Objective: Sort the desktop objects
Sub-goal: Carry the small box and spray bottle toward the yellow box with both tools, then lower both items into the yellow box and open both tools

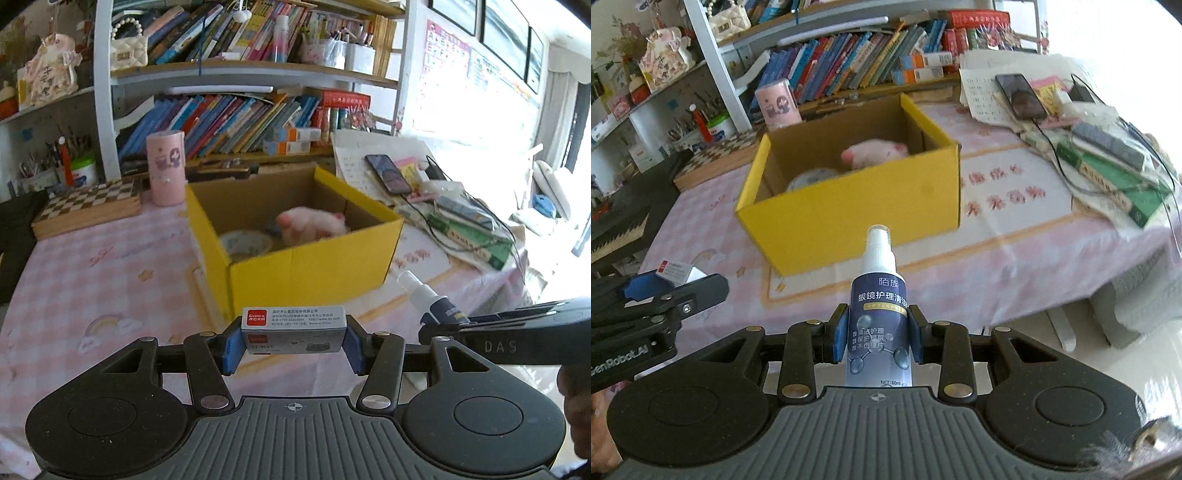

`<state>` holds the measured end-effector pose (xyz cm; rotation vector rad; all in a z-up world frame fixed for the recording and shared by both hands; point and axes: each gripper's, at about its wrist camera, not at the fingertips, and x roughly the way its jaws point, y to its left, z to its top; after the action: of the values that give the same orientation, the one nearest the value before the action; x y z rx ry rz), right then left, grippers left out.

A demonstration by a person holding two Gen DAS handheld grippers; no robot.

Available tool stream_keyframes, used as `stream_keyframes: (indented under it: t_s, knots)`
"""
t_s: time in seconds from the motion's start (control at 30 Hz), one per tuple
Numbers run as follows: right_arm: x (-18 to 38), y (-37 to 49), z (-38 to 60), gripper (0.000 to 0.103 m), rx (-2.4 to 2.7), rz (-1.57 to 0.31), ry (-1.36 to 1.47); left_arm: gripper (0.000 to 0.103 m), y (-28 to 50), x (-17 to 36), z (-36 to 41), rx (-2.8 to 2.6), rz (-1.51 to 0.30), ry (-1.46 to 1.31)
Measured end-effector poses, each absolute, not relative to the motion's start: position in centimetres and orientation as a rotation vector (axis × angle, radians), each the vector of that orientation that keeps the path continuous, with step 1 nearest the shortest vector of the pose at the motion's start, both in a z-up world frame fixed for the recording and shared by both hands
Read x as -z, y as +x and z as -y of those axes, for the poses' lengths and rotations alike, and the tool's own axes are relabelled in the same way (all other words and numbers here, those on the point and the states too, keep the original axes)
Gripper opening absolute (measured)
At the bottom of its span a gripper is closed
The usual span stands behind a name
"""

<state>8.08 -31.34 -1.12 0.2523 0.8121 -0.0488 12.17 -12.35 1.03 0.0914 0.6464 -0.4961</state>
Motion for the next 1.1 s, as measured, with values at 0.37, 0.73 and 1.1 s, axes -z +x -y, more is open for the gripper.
stream_keyframes:
  t_s: [0.37, 0.73, 1.1]
  knots:
    - [-3.6, 14.4, 38.1, 0.03, -0.09, -0.623, 0.193, 0.052, 17.7, -4.8, 18.6, 0.34, -0.455, 0.107]
    - [-4.8, 23.8, 39.1, 0.03, -0.258, -0.558, 0.117, 0.052, 24.8, -1.2, 21.5, 0.239, -0.574, 0.177]
    - [-1.6, 33.4, 36.1, 0.03, -0.424, -0.725, 0.029, 0.053, 28.0, 2.8, 23.9, 0.206, -0.723, 0.206]
